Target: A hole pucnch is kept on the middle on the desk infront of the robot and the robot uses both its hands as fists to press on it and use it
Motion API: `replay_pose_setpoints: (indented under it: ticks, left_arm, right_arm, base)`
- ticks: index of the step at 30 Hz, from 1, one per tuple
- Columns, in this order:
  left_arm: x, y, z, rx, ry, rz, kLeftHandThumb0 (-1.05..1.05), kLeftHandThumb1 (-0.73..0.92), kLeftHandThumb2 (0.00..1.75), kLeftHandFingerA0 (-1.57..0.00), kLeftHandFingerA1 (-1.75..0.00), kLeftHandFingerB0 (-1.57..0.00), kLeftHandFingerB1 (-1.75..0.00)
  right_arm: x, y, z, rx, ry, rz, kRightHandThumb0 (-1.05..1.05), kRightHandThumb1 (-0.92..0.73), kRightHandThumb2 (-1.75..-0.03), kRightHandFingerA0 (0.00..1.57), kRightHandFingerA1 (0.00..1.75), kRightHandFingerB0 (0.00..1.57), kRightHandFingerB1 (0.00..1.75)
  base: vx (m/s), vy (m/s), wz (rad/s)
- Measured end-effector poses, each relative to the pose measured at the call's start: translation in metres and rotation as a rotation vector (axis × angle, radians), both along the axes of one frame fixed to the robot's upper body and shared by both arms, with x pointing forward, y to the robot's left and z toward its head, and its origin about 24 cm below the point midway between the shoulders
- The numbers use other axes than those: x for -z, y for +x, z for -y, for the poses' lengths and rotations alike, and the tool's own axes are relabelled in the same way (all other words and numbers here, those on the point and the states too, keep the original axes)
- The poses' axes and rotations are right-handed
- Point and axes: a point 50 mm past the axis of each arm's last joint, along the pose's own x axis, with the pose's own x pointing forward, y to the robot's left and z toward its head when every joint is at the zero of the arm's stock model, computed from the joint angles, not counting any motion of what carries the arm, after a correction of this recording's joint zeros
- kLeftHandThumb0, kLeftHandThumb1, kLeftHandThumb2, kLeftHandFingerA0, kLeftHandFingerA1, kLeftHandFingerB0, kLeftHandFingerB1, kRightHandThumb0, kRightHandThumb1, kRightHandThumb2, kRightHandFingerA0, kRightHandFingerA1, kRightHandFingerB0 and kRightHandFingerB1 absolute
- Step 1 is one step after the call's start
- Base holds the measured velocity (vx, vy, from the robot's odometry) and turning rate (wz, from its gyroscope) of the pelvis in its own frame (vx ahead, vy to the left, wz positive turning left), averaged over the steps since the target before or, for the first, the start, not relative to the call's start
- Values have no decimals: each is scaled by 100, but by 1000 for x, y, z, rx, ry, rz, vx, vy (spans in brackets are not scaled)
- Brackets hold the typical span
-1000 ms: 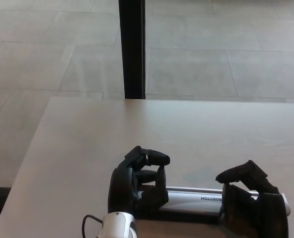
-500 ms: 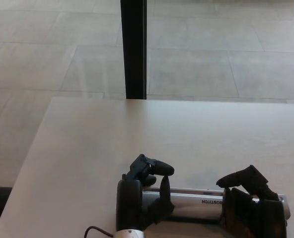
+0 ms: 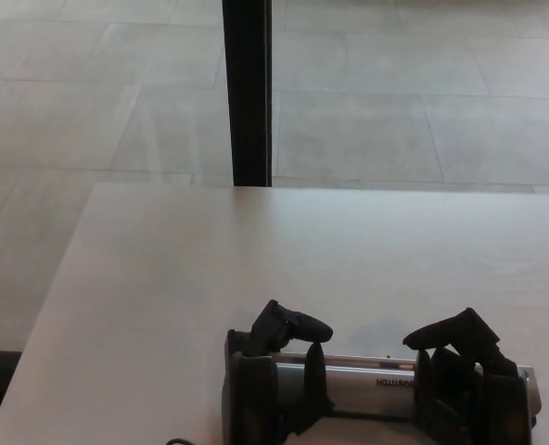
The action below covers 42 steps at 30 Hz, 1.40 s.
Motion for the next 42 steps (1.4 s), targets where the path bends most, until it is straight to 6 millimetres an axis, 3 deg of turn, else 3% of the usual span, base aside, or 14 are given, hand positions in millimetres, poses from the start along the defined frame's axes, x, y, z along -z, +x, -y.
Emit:
replay_pose_setpoints:
  ticks: [10, 21, 25, 27, 31, 32, 33, 34, 38, 39, 40, 41, 42]
  left_arm:
    - [5, -3, 2, -17, 41, 50, -44, 71, 104, -103, -175, -69, -175]
    - [5, -3, 1, -33, 42, 82, -44, 70, 104, -97, -175, -71, -175]
    - [0, -2, -2, -44, 17, 101, -42, 70, 98, -103, -175, -71, -175]
    - [-10, 2, -3, -45, -23, 130, -41, 67, 101, -105, -175, -71, -175]
    - [-27, 5, -6, -31, -97, 176, -41, 67, 98, -101, -175, -69, -174]
    - [-32, 7, -6, -27, -115, 191, -41, 68, 94, -99, -175, -66, -174]
    - [-37, 8, -7, -24, -129, 204, -41, 68, 94, -99, -175, -66, -174]
    - [-42, 9, -7, -21, -144, 217, -39, 71, 90, -97, -175, -66, -174]
    - [-58, 12, -13, -15, -185, 260, -38, 72, 92, -93, -175, -64, -175]
    - [-62, 13, -16, -16, -190, 268, -38, 76, 84, -93, -175, -66, -175]
    - [-65, 15, -20, -18, -192, 279, -39, 77, 82, -93, -175, -66, -175]
    - [-68, 16, -24, -20, -193, 288, -39, 81, 77, -96, -175, -65, -175]
    - [-72, 17, -30, -24, -192, 299, -39, 81, 77, -96, -175, -65, -175]
  right_arm:
    - [3, 0, 2, 36, -14, 33, -38, -80, -84, 99, 175, 75, 175]
    - [-1, -1, 13, 77, -35, 78, -39, -75, -95, 100, 175, 71, 175]
    - [-13, 6, 27, 101, -61, 132, -33, -72, -97, 104, 175, 70, 175]
    - [-22, 10, 37, 113, -85, 158, -30, -71, -103, 104, 175, 70, 175]
    - [-38, 15, 51, 115, -123, 185, -24, -72, -97, 103, 175, 62, 172]
    - [-43, 16, 54, 116, -130, 200, -23, -67, -105, 103, 175, 75, 147]
    - [-48, 18, 56, 117, -134, 213, -23, -67, -105, 103, 175, 75, 147]
    - [-54, 19, 59, 120, -139, 227, -21, -67, -101, 105, 175, 64, 168]
    - [-74, 22, 69, 130, -152, 273, -23, -63, -107, 104, 175, 65, 170]
    - [-78, 22, 72, 134, -157, 282, -28, -61, -105, 102, 175, 63, 169]
    - [-84, 22, 77, 142, -162, 293, -29, -58, -108, 102, 175, 65, 167]
    - [-89, 22, 81, 148, -168, 302, -27, -52, -114, 105, 175, 81, 149]
    - [-95, 22, 87, 158, -177, 312, -27, -52, -114, 105, 175, 81, 149]
  base:
    - [0, 0, 0]
    - [0, 0, 0]
    - [0, 0, 0]
    - [0, 0, 0]
    - [0, 0, 0]
    - [0, 0, 0]
    - [0, 0, 0]
    - [0, 0, 0]
    - [0, 0, 0]
    - [0, 0, 0]
    - [0, 0, 0]
    - [0, 0, 0]
    - [0, 0, 0]
